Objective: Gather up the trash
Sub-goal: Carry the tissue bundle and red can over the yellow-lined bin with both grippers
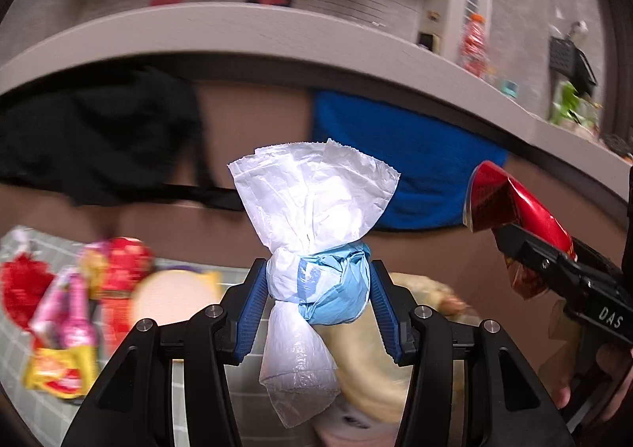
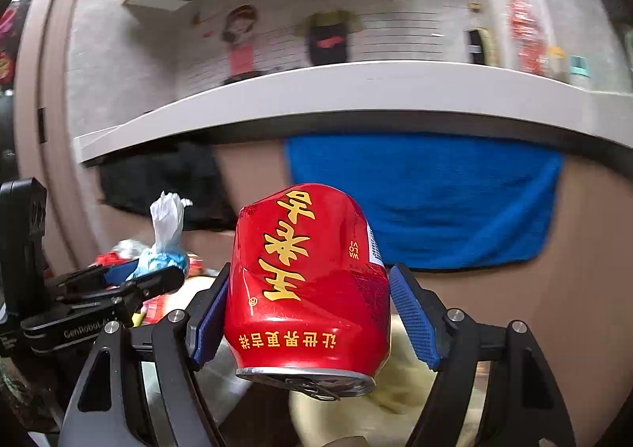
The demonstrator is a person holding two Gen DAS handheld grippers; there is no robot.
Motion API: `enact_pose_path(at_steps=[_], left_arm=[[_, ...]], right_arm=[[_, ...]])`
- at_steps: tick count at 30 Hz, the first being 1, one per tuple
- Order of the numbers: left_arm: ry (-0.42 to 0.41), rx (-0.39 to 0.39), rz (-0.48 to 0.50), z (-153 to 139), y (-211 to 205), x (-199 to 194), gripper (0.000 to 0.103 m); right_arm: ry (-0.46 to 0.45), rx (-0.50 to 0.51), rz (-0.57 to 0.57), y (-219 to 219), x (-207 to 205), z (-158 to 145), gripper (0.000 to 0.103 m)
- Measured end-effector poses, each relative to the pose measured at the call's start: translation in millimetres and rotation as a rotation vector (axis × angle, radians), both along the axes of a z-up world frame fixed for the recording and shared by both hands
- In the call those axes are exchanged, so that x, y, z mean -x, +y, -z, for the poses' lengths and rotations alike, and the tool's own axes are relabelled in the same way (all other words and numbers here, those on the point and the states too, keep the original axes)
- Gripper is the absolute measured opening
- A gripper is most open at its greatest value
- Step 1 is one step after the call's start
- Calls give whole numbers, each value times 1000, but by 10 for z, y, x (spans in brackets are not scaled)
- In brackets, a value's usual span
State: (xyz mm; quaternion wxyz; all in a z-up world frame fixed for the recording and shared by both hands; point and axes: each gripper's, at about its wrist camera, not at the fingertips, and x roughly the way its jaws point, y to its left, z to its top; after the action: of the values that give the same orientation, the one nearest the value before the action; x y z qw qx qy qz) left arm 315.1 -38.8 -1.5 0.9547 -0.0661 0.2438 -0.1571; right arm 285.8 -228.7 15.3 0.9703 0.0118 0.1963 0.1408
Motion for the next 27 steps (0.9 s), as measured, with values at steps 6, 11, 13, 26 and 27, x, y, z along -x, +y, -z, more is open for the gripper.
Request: enact_pose_path(at_steps=[6,11,13,26,27], left_arm=[[34,0,65,84,-506,-119,52],[53,-24,85,203,-705,-159,52],[57,-29,87,219,-729,-175,52],[93,-43,108,354,-794,-322,52],[95,-45,110,364,-801,-335,52]], right_arm=[[52,-68,78,-570,-104,137,74],[63,-78,104,-723,-118,227,74],[67,-85,106,-748,-115,265,74],[139,-103,110,-843,-314,564,74],[145,-105,109,-845,-330,586,74]])
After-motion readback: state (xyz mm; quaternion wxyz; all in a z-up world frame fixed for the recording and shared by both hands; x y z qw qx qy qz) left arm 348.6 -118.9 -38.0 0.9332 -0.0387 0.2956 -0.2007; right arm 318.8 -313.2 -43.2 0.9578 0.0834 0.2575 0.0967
